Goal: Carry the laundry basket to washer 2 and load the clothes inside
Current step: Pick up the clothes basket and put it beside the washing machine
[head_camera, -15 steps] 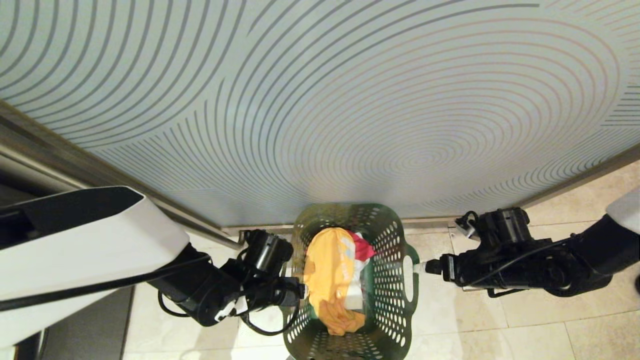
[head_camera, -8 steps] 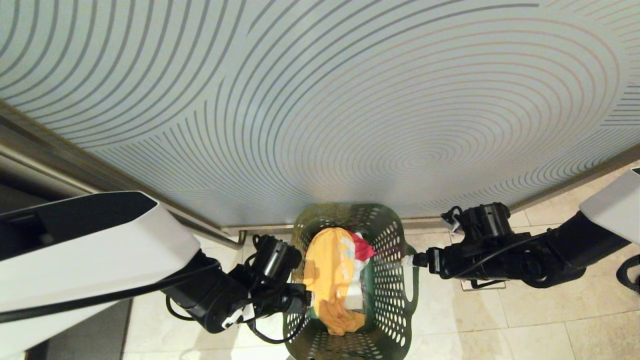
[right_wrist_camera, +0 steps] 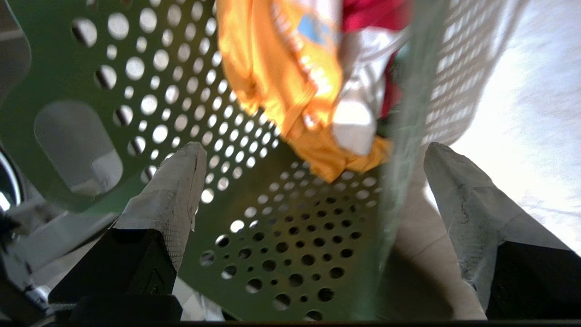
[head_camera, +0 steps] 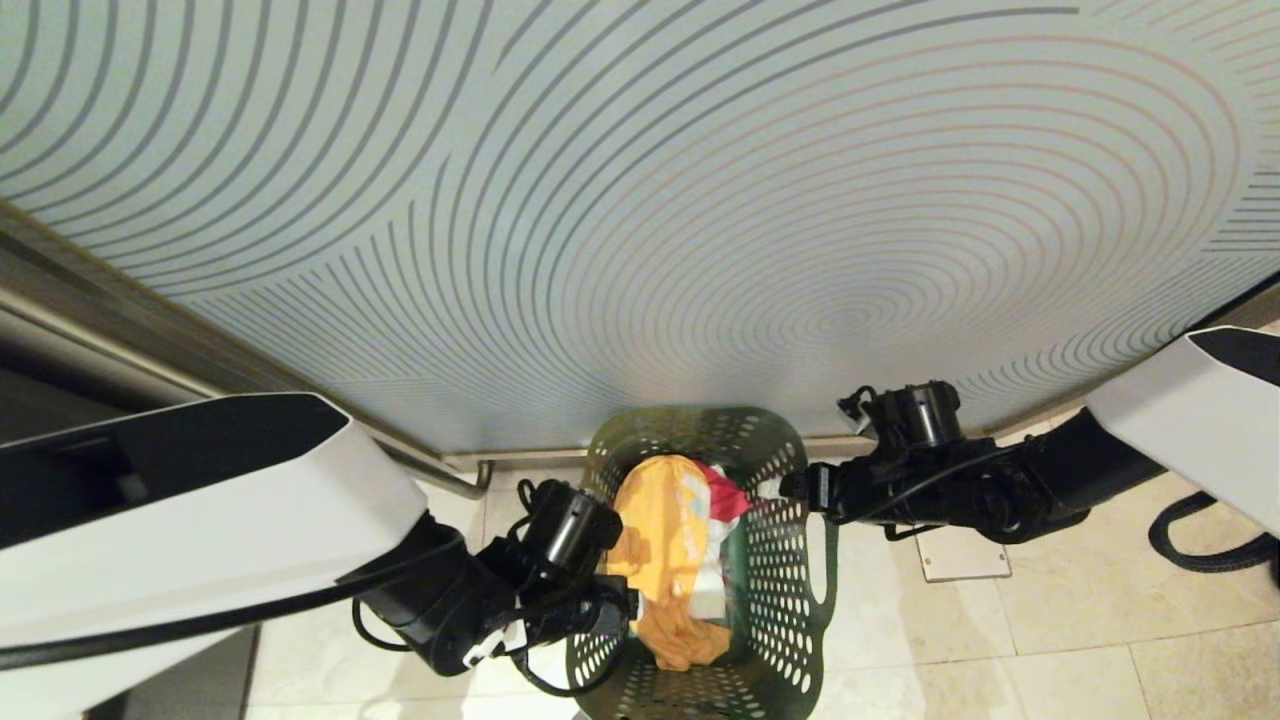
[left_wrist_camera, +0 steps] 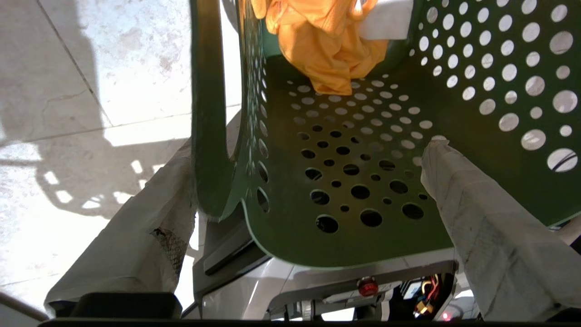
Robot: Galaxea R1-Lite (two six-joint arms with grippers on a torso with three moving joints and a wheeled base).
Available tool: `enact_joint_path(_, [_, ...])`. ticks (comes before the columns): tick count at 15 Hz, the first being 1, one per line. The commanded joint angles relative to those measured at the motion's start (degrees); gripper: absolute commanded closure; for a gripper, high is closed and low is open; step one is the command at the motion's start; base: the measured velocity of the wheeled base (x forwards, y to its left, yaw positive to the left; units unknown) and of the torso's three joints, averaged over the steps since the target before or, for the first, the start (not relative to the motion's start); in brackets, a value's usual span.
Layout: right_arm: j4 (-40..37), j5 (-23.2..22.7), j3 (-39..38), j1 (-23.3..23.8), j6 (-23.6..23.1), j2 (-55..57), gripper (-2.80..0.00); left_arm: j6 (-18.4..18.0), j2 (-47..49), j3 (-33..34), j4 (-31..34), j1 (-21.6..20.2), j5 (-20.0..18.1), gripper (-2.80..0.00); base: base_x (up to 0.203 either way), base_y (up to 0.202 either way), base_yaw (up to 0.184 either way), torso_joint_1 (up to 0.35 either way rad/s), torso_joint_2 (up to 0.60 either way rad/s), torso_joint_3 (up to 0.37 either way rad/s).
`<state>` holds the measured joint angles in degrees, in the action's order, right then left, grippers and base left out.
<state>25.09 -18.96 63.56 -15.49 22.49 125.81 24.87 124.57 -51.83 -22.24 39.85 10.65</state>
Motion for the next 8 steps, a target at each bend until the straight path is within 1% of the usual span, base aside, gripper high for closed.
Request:
enact_joint_path(1, [-0.1,-0.1,0.6,-1.2,0.3,1.1,-2.8,0.2,1.1,-1.0,-0.2,0.1,0.1,-2.8,0.0,0.0,0.0,0.0,0.0,0.0])
enact_joint_path(4, [-0.2,-0.1,0.7,-2.7,2.7,0.8,-2.8,0.2,3.1,-3.7,-0.2,0.1,0.0,-2.8,0.0,0.0,0.0,0.0,0.0,0.0])
enact_joint_path(8, [-1.5,-0.2,0.6,-3.8,3.1,0.3,-2.8,0.2,5.0,-6.7,-0.2,0.1,-0.1,-2.8,0.0,0.0,0.0,0.0,0.0,0.0])
